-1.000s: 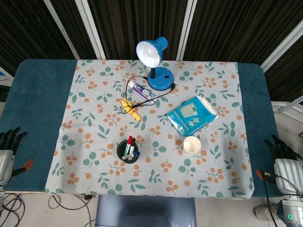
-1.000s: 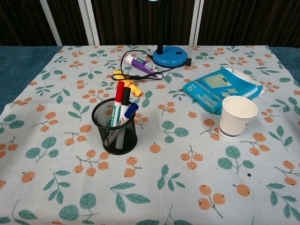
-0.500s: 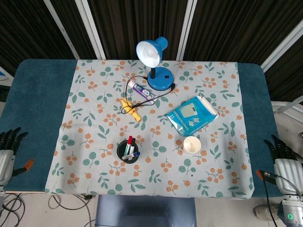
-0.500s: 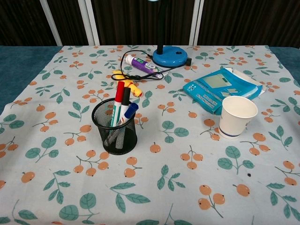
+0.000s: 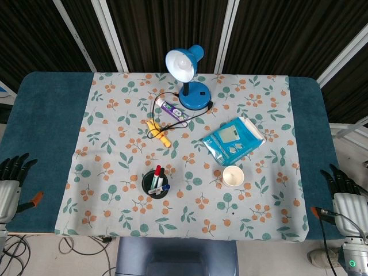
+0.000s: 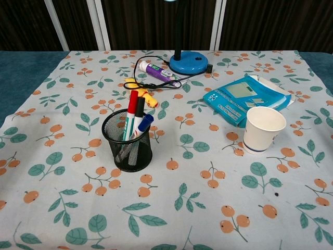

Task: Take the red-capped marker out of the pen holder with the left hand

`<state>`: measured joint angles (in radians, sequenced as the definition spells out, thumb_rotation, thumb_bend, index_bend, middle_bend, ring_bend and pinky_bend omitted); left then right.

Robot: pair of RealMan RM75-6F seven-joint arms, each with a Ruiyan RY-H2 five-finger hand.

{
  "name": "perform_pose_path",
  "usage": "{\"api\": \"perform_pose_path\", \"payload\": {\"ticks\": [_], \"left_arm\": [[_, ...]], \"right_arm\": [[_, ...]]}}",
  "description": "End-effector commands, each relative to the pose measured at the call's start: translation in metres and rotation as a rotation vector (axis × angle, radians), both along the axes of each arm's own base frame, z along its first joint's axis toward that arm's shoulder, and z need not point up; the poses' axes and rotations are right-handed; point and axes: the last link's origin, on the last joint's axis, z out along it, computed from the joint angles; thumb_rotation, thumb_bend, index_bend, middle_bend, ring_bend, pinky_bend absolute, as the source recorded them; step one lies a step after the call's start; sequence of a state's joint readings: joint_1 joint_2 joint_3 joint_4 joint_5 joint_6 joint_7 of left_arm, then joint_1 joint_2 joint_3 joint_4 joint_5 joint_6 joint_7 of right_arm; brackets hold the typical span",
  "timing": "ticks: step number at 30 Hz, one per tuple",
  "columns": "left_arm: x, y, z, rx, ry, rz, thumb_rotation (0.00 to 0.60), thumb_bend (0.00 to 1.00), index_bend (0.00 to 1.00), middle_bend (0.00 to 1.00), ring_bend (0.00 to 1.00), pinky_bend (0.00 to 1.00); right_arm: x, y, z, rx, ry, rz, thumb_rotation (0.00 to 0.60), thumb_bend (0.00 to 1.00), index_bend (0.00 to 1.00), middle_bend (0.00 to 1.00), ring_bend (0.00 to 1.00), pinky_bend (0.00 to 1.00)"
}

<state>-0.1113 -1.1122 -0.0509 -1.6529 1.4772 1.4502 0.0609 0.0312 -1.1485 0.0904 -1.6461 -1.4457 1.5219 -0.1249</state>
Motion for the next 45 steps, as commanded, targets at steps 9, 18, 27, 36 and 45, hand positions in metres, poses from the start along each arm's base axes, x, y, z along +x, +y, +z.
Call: {"api": "perform_pose_path", "payload": {"ticks": [9, 18, 27, 36, 45], "left_arm": [[-0.002, 0.01, 0.001, -0.009, -0.009, 0.0, 0.6, 0.22, 0.16, 0.03, 0.0, 0.0], [0.044, 0.076, -0.005, -0.143, -0.005, -0.158, 0.6, 0.22, 0.16, 0.03, 0.0, 0.0], [0.101, 0.122, -0.037, -0.345, -0.077, -0.242, 0.6, 0.28, 0.2, 0.03, 0.0, 0.0], [0.141, 0.139, -0.078, -0.521, -0.298, -0.194, 0.6, 0.27, 0.23, 0.04, 0.0, 0.0], [0.17, 0.151, -0.106, -0.612, -0.289, -0.209, 0.6, 0.24, 0.29, 0.04, 0.0, 0.0]], "right_arm": [[0.0, 0.0, 0.0, -0.003, 0.003, -0.002, 0.6, 0.16, 0.15, 0.05, 0.1, 0.18], [0.0, 0.0, -0.001, -0.001, 0.004, -0.001, 0.6, 0.16, 0.15, 0.05, 0.1, 0.18], [0.0, 0.001, 0.0, -0.005, 0.003, -0.005, 0.6, 0.16, 0.15, 0.05, 0.1, 0.18], [-0.001, 0.0, 0.001, -0.01, 0.004, -0.01, 0.6, 0.16, 0.15, 0.05, 0.1, 0.18], [-0.001, 0.001, 0.001, -0.009, 0.001, -0.008, 0.6, 0.16, 0.15, 0.05, 0.1, 0.18]]}}
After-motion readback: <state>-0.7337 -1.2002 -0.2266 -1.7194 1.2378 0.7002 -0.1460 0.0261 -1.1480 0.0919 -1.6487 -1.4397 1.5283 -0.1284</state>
